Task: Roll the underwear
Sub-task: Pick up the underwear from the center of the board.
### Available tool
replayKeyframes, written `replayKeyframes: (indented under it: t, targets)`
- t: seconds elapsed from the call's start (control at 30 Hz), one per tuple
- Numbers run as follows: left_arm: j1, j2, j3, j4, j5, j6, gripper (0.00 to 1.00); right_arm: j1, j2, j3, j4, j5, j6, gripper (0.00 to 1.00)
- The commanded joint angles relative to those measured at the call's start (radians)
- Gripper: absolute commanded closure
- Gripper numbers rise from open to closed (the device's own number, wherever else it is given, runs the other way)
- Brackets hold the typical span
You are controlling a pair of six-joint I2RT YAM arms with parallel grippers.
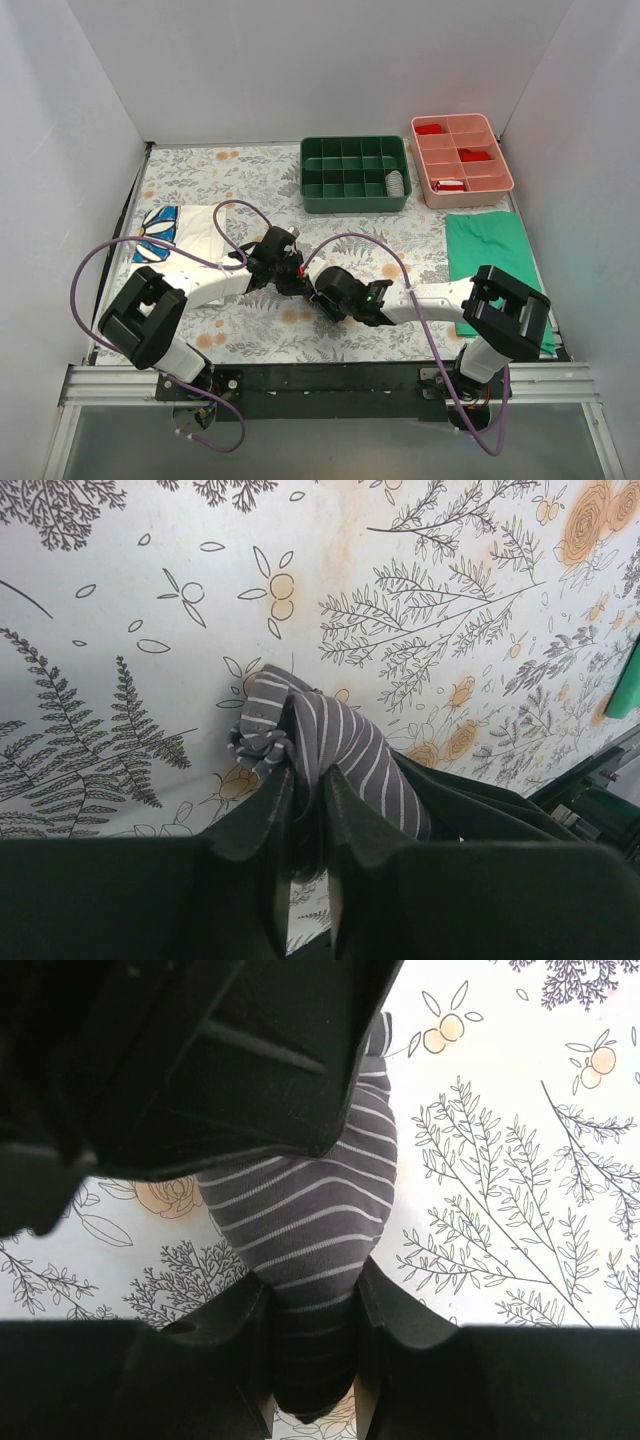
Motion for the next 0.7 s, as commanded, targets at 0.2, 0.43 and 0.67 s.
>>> replayKeyframes:
  t: [0.2,0.43,0.67]
  targets:
    - [0.021,-0.085,0.031,-0.186,-0.196,-0.009,0.6,0.002,0.106,-0.097,-0.114,-0.096,0.138,0.99]
    - [0.076,-0.228,0.043,-0.24,-0.279,-0.032,0.41,0.002,0.103,-0.091,-0.153,-0.036,0.223,0.99]
    - [0.092,-0.303,0.042,-0.272,-0.292,-0.026,0.38,0.001,-0.001,-0.018,-0.272,0.122,0.258,0.99]
